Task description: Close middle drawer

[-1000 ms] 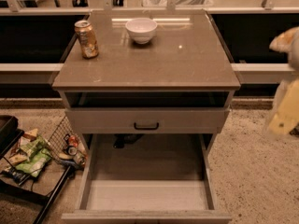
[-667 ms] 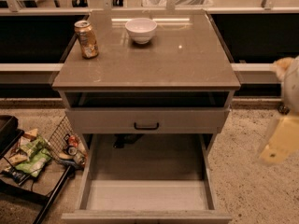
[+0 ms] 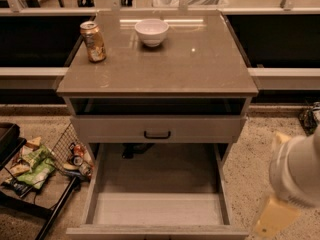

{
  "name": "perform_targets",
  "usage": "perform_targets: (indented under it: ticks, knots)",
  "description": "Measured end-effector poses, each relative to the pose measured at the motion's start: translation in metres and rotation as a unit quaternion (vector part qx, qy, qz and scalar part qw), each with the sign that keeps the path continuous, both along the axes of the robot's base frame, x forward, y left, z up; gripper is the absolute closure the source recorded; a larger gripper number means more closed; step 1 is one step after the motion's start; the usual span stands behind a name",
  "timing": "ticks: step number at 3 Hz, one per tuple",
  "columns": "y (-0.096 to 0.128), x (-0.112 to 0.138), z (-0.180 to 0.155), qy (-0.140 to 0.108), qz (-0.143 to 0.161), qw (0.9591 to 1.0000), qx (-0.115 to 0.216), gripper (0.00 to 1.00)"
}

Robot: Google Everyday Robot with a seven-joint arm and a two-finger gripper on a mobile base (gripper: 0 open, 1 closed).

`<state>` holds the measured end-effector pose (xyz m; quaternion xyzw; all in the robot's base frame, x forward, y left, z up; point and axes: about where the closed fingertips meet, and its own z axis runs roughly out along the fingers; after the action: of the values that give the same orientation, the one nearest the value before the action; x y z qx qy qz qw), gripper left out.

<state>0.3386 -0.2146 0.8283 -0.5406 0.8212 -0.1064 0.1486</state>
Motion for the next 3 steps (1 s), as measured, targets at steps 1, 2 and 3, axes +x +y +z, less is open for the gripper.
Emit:
perform_targets:
  ticks: [1, 2, 3]
  knots:
    - [0.002, -0.038, -0.081, 0.056, -0.013, 0.9983, 0.003, 0.00]
    - [0.003, -0.087, -0.173, 0.137, -0.023, 0.9902, 0.010, 0.00]
    - [0.003, -0.087, -0.171, 0.135, -0.023, 0.9906, 0.007, 0.00]
